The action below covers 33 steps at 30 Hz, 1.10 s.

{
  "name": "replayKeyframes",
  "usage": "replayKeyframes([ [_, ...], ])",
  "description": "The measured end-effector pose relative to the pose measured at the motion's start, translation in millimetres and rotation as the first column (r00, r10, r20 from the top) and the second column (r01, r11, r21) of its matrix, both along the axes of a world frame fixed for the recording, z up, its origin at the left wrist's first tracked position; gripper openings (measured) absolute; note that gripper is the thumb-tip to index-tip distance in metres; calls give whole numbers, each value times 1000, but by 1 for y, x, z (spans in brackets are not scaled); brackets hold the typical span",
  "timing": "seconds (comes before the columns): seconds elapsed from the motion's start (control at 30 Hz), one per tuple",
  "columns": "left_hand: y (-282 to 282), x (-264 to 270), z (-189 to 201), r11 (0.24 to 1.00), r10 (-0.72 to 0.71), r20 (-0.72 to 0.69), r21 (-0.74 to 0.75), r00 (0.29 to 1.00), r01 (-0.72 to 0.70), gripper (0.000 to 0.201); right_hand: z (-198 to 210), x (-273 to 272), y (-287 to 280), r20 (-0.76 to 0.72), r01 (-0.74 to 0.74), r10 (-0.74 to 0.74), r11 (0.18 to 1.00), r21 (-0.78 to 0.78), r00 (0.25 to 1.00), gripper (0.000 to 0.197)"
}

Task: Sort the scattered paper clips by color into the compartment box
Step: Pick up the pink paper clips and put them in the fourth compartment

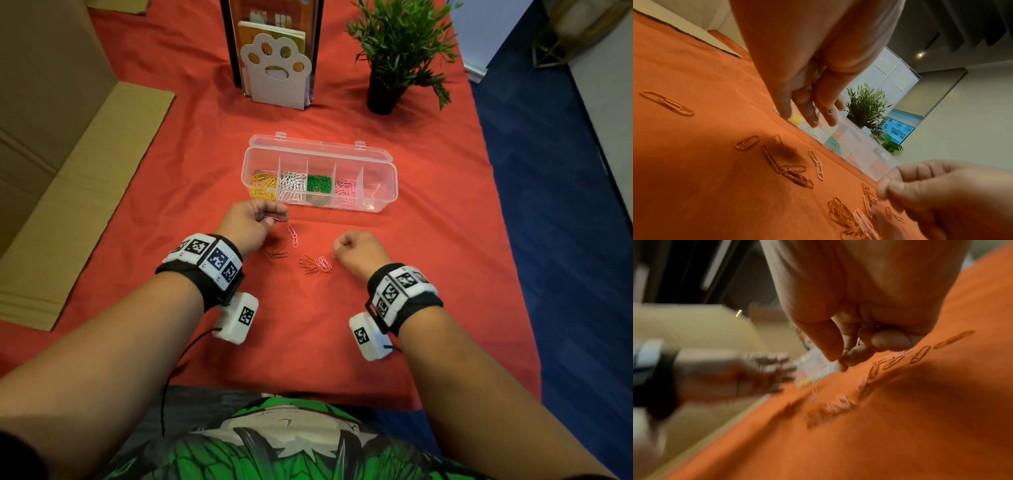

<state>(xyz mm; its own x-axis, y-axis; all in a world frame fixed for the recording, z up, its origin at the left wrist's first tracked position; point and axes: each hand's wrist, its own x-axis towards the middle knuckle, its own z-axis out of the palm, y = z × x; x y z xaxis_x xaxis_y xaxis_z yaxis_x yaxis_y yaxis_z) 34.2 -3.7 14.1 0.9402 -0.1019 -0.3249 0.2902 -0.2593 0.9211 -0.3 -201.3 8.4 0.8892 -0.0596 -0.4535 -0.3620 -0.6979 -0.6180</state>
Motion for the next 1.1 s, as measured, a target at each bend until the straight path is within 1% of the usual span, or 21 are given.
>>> replayKeyframes([
  [0.07, -2, 1, 0, 996, 52, -49, -66, 997, -56, 30, -2, -4, 7, 15, -142, 150, 959, -245, 989, 15],
  [0.13, -4, 1, 2, 975, 125, -187, -159, 974, -155, 29, -8, -8, 14, 35, -218, 248, 904, -369, 968, 27],
  [0.23, -2, 2, 7, 875, 153, -441, -356, 884, -328, 24, -15, -14, 25, 66, -256, 316, 858, -445, 946, 29],
  [0.3, -1, 2, 6, 835, 146, -509, -396, 848, -382, 23, -17, -14, 27, 59, -277, 336, 852, -445, 940, 26],
  [0.33, -2, 2, 5, 851, 143, -503, -377, 853, -365, 25, -17, -13, 26, 46, -275, 320, 872, -405, 946, 23],
  [0.43, -11, 1, 0, 945, 134, -405, -221, 904, -239, 38, -14, -7, 17, 27, -132, 136, 985, -112, 990, 4],
  [0.47, -15, 2, -2, 971, 135, -367, -138, 921, -197, 41, -14, -5, 13, 3, -40, 40, 999, 13, 999, 12],
  [0.5, -18, 4, -5, 986, 132, -329, -52, 935, -158, 43, -13, -3, 9, -29, 62, -59, 988, 140, 998, 18],
  [0.57, -21, 6, -11, 990, 67, -200, 135, 978, -40, 42, -10, -1, -1, -105, 216, -191, 916, 337, 976, 25],
  [0.6, -22, 8, -14, 965, -13, -123, 259, 992, 45, 37, -7, 0, -5, -151, 283, -241, 863, 419, 959, 27],
  [0.67, -21, 7, -18, 821, -203, -10, 543, 979, 176, 26, 1, 2, -12, -269, 435, -342, 683, 586, 900, 23],
  [0.7, -22, 7, -21, 746, -264, 31, 640, 964, 184, 25, 5, 2, -15, -316, 488, -374, 606, 628, 872, 20],
  [0.73, -22, 7, -25, 694, -299, 69, 700, 952, 168, 26, 5, 4, -17, -336, 514, -391, 586, 627, 857, 19],
  [0.77, -22, 7, -27, 657, -314, 93, 740, 945, 146, 30, 5, 6, -18, -319, 503, -389, 642, 578, 864, 19],
  [0.8, -22, 7, -29, 629, -319, 99, 766, 943, 132, 34, 3, 8, -17, -266, 436, -349, 772, 463, 899, 20],
  [0.83, -22, 7, -30, 612, -322, 94, 779, 942, 132, 37, 1, 11, -15, -200, 316, -267, 906, 283, 943, 18],
  [0.87, -23, 7, -29, 596, -336, 88, 791, 938, 139, 37, 1, 13, -13, -136, 171, -160, 982, 75, 978, 15],
  [0.9, -24, 7, -27, 586, -349, 80, 796, 934, 150, 34, 0, 13, -8, -91, 47, -57, 993, -105, 994, 16],
  [0.97, -27, 7, -22, 582, -376, 87, 797, 922, 162, 28, -1, 13, 1, -60, -121, 107, 931, -344, 992, 30],
  [1.03, -29, 7, -21, 585, -400, 112, 795, 909, 160, 24, -7, 12, 11, -28, -208, 223, 852, -481, 975, 42],
  [1.1, -30, 7, -19, 577, -412, 102, 798, 906, 172, 23, -14, 11, 17, -16, -238, 274, 802, -548, 961, 43],
])
